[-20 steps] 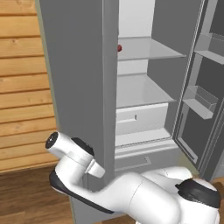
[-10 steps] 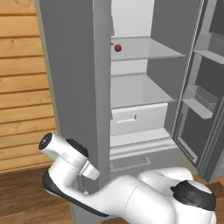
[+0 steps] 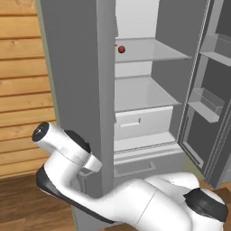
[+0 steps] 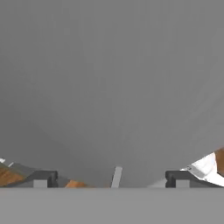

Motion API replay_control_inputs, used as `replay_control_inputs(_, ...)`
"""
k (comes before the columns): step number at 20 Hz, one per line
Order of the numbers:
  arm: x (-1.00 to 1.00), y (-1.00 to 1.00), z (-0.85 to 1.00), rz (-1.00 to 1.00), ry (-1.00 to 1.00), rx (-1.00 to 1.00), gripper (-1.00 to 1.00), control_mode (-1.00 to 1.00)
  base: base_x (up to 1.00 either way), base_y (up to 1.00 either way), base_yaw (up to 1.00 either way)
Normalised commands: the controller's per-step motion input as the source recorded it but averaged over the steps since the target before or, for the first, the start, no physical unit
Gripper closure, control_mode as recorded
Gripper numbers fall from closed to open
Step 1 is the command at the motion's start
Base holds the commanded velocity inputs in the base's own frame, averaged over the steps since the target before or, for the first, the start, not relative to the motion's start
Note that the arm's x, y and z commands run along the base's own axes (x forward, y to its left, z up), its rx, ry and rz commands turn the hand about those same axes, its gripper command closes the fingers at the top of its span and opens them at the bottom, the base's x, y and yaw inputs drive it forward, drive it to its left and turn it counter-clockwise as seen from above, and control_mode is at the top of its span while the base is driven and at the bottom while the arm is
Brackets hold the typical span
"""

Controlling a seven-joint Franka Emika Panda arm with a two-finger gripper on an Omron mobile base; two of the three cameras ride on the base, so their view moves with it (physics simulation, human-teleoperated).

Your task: Take the strawberry from the fridge and place it on top of the pancake, located on the dining counter.

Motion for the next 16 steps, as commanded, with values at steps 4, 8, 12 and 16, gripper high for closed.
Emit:
replay_control_inputs(4, -0.79, 0.14, 0.07, 0.06, -0.16, 0.07, -1.0, -1.0, 0.0, 0.0, 0.0)
replay_control_inputs(8, -0.55, 0.0, 0.78, 0.08, -0.09, 0.04, -1.0, -1.0, 0.0, 0.0, 0.0)
replay_control_inputs(12, -0.58, -0.23, 0.94, 0.12, 0.05, 0.1, -1.0, -1.0, 0.0, 0.0, 0.0)
replay_control_inputs(16, -0.36, -0.62, 0.45, 0.22, 0.0, 0.45, -1.0, -1.0, 0.0, 0.0, 0.0)
